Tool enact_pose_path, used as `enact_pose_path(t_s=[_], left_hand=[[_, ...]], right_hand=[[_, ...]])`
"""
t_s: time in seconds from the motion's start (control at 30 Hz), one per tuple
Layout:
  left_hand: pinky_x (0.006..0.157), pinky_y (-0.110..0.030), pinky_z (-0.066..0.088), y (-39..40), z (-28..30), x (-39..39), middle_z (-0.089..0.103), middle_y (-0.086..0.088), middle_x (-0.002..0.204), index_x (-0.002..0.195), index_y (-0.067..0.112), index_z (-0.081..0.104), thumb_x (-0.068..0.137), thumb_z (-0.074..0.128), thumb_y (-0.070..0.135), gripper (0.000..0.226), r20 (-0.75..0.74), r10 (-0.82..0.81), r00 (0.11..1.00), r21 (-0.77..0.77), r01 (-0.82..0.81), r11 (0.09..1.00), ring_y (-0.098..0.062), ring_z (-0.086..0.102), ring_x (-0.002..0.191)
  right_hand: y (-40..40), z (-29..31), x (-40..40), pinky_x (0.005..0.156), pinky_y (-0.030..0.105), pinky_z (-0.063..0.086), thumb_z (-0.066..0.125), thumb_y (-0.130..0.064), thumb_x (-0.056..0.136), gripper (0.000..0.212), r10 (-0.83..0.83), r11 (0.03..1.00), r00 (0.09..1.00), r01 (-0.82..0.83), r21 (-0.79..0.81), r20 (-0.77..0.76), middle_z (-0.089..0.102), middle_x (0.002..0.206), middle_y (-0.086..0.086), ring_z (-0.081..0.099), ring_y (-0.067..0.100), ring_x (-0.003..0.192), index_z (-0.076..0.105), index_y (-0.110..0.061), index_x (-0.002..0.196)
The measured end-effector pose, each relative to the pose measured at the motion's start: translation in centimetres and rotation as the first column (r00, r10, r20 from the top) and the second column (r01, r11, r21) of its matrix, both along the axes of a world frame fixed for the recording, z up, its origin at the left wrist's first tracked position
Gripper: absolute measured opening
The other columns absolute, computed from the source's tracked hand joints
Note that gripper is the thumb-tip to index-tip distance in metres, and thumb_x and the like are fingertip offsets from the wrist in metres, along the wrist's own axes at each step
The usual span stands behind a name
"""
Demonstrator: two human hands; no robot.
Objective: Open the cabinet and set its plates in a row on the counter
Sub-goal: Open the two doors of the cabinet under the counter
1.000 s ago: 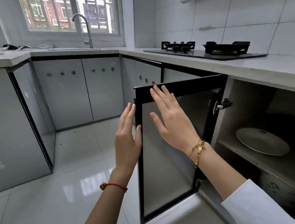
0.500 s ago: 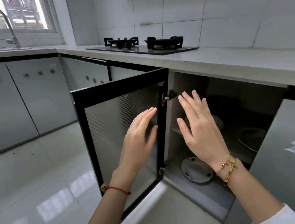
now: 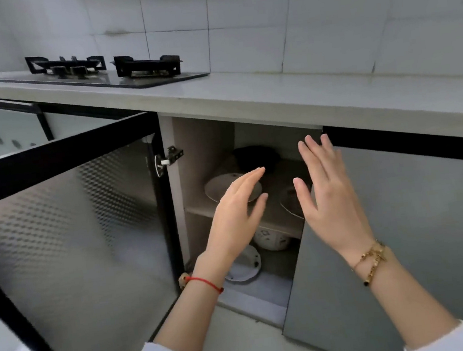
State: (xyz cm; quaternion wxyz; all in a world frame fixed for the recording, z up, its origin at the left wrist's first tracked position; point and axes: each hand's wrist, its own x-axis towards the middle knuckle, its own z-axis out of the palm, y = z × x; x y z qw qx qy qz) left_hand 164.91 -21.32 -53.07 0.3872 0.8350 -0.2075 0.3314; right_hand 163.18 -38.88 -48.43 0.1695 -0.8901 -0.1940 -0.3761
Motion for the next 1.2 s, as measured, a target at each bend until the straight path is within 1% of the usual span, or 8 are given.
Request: enact_pose_path(t_s=[0.23,0.37,0.47,0.6,0.8,1.03,1.13,1.2], left_hand=[[0.106,-0.028,0.044,-5.3,0.9,4.3,0.052,0.01,0.141,0.143,0.024,0.044,0.096,0.055,0.032,0.049,-0.042,-0.15,0.988,-0.041,0.148,0.988,-0.001,0.048,0.128],[0.106,-0.016,0.04,-7.5,1.4,6.9,0.053,0.006,0.141,0.143,0.02,0.045,0.095,0.056,0.035,0.051,-0.074,-0.23,0.97,-0.068,0.225,0.972,-0.001,0.048,0.129],[0.099,-0.007,0.039,-8.6,1.7,8.3,0.058,0.003,0.136,0.14,0.016,0.049,0.094,0.058,0.033,0.05,-0.108,-0.309,0.945,-0.085,0.301,0.95,-0.003,0.052,0.125],[0.089,-0.017,0.049,-9.3,2.1,8.5,0.066,0.004,0.119,0.128,0.014,0.058,0.093,0.059,0.026,0.037,-0.126,-0.327,0.937,-0.137,0.31,0.941,-0.001,0.061,0.107],[0.093,-0.031,0.052,-9.0,2.1,7.9,0.068,0.002,0.116,0.124,0.01,0.061,0.093,0.06,0.02,0.033,-0.123,-0.347,0.93,-0.177,0.323,0.93,-0.006,0.063,0.109],[0.095,-0.032,0.052,-7.9,1.7,5.5,0.069,0.001,0.117,0.123,0.009,0.064,0.091,0.065,0.021,0.035,-0.053,-0.388,0.92,-0.172,0.375,0.911,-0.008,0.064,0.11],[0.095,-0.025,0.051,-7.4,1.5,3.8,0.07,0.002,0.115,0.121,0.01,0.066,0.088,0.069,0.024,0.036,0.007,-0.39,0.921,-0.181,0.385,0.905,-0.005,0.064,0.109],[0.092,-0.02,0.051,-7.1,1.5,2.6,0.069,0.011,0.112,0.119,0.011,0.068,0.086,0.071,0.023,0.035,0.048,-0.409,0.911,-0.192,0.41,0.892,0.002,0.064,0.105]], right_hand=[[-3.1,0.1,2.0,0.124,0.039,0.005,0.042,-0.018,0.1,0.056,-0.097,0.995,0.991,0.098,-0.004,0.089,0.018,0.161,0.007,0.006,0.019,0.151,0.023,-0.008,0.152],[-4.0,-0.2,3.2,0.124,0.04,0.005,0.042,-0.017,0.1,0.059,-0.127,0.991,0.987,0.132,-0.038,0.103,0.013,0.163,0.006,0.004,0.019,0.151,0.018,-0.008,0.153],[-4.4,-0.2,3.8,0.124,0.041,0.006,0.043,-0.016,0.1,0.06,-0.136,0.989,0.987,0.141,-0.054,0.089,0.011,0.163,0.006,0.003,0.019,0.151,0.017,-0.007,0.153],[-4.5,0.0,4.1,0.124,0.041,0.007,0.045,-0.014,0.1,0.06,-0.128,0.99,0.99,0.131,-0.058,0.059,0.01,0.163,0.006,0.004,0.02,0.151,0.017,-0.006,0.153],[-4.2,0.2,3.6,0.124,0.04,0.007,0.04,-0.015,0.102,0.057,-0.158,0.985,0.987,0.159,-0.067,0.025,0.009,0.163,0.005,0.002,0.018,0.151,0.015,-0.008,0.153],[-3.5,0.2,0.8,0.124,0.041,0.007,0.038,-0.017,0.102,0.056,-0.196,0.975,0.98,0.199,-0.094,0.038,0.01,0.163,0.004,0.001,0.017,0.151,0.015,-0.008,0.154],[-3.1,0.3,-1.3,0.124,0.041,0.007,0.036,-0.018,0.103,0.056,-0.216,0.968,0.976,0.217,-0.124,0.024,0.01,0.163,0.003,0.0,0.016,0.151,0.014,-0.009,0.154],[-2.9,0.3,-2.8,0.124,0.041,0.007,0.036,-0.018,0.103,0.057,-0.227,0.966,0.974,0.228,-0.126,0.019,0.01,0.163,0.003,0.0,0.016,0.151,0.013,-0.009,0.154]])
